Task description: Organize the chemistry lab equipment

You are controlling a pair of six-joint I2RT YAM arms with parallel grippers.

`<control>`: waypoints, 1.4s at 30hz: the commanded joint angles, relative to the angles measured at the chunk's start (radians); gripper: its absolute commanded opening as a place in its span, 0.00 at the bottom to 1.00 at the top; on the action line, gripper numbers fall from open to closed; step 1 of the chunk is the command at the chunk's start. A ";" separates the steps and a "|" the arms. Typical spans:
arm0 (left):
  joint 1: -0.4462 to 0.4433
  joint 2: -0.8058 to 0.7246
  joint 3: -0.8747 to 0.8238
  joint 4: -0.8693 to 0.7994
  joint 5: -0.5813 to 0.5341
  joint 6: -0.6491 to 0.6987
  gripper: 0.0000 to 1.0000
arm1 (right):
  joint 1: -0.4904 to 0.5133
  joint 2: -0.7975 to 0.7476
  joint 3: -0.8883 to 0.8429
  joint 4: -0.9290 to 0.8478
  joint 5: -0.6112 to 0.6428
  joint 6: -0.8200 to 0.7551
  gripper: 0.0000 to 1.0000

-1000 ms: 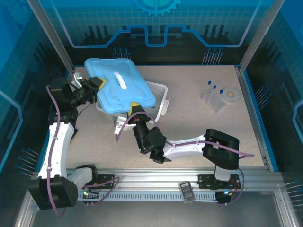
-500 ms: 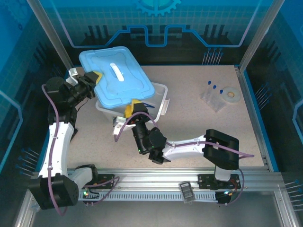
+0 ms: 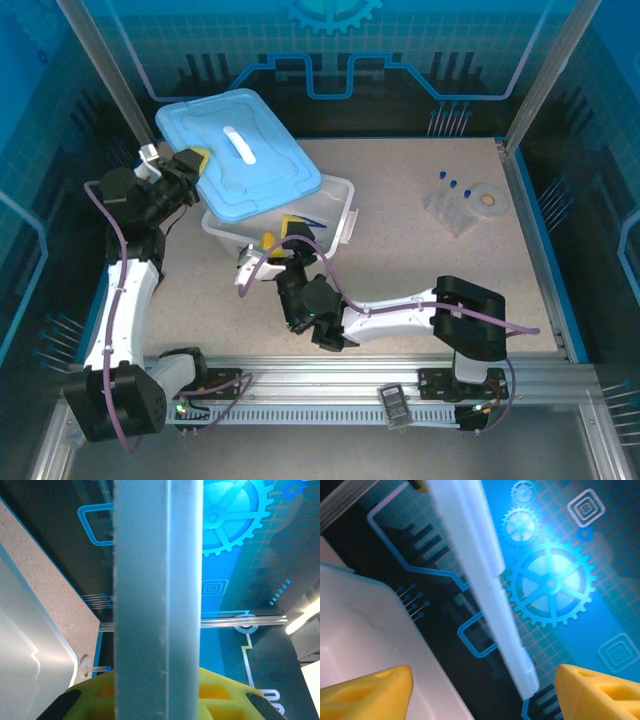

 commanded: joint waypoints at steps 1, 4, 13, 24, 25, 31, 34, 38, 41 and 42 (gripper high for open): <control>0.010 -0.019 -0.001 0.116 -0.033 0.017 0.17 | 0.014 -0.096 0.025 -0.229 0.027 0.255 0.75; 0.016 -0.014 -0.009 0.136 -0.052 0.026 0.17 | 0.014 -0.151 0.035 -0.455 0.001 0.443 0.75; 0.024 -0.011 -0.065 0.243 -0.109 0.034 0.16 | -0.047 -0.321 0.142 -1.239 -0.341 1.287 0.75; 0.023 -0.024 -0.159 0.358 -0.198 0.031 0.15 | -0.389 -0.457 -0.060 -0.858 -1.093 2.088 0.74; 0.023 -0.025 -0.172 0.368 -0.212 0.026 0.15 | -0.405 -0.447 -0.064 -0.805 -1.121 2.129 0.74; 0.012 -0.032 -0.213 0.414 -0.254 0.027 0.13 | -0.490 -0.352 -0.046 -0.633 -1.272 2.310 0.75; 0.008 -0.040 -0.223 0.425 -0.269 0.031 0.11 | -0.515 -0.303 -0.063 -0.545 -1.296 2.407 0.74; -0.007 -0.037 -0.228 0.436 -0.280 0.034 0.12 | -0.528 -0.247 -0.075 -0.459 -1.294 2.499 0.74; -0.018 -0.037 -0.229 0.438 -0.291 0.039 0.12 | -0.529 -0.208 -0.060 -0.413 -1.292 2.543 0.73; -0.021 -0.037 -0.228 0.438 -0.292 0.042 0.12 | -0.528 -0.195 -0.051 -0.400 -1.291 2.553 0.73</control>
